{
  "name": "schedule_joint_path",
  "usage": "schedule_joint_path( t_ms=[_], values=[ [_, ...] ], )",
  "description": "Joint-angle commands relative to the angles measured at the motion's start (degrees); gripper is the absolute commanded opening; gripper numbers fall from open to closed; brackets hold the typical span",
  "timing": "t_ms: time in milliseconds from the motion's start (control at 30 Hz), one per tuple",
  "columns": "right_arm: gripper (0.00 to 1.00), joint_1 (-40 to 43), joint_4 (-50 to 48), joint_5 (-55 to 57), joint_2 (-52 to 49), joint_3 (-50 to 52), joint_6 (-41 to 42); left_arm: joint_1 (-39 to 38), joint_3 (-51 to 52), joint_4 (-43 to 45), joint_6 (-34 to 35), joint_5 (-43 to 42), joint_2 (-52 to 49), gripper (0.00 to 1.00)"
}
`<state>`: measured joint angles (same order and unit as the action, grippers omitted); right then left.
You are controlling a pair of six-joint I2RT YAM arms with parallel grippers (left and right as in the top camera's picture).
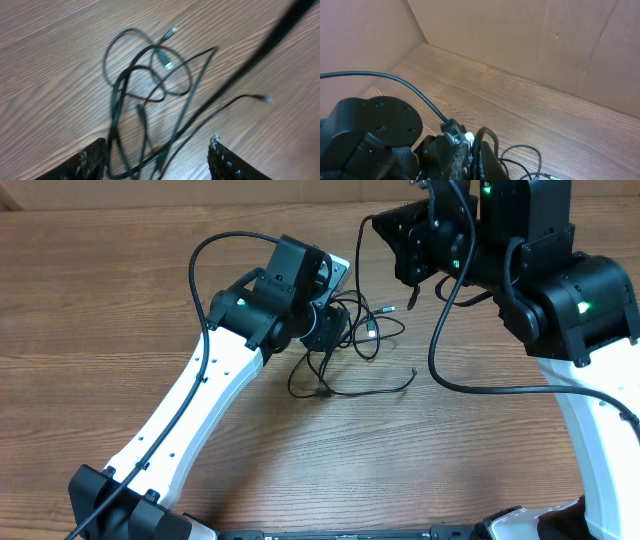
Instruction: Untangle cables
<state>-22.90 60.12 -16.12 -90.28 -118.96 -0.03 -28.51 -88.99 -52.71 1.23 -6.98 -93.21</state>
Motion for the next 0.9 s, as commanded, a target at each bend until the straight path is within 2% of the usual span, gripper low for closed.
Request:
schedule_joint_path(
  t_ms=[0,700,800,867],
  values=[
    [0.04,0.13,0.02,-0.57,0.15,-1.75,-0.46,0.26,-1.11,-0.57,-2.64,5.11,0.96,0.64],
    [0.04,0.13,0.26,-7.67,0.17,-1.77,-1.77,1.51,3.15,3.3,-3.87,2.71,-3.43,0.63],
    [0.04,0.13,0.28,-8.02,0.15,-1.77,-1.79,1.49,3.15,3.3,-3.87,2.71,-4.46,0.53],
    [0.04,0.13,0.28,-8.57,0.15,-1.77,-1.92,1.51,3.15,3.3,-3.87,2.97,-5.22,0.42]
  ],
)
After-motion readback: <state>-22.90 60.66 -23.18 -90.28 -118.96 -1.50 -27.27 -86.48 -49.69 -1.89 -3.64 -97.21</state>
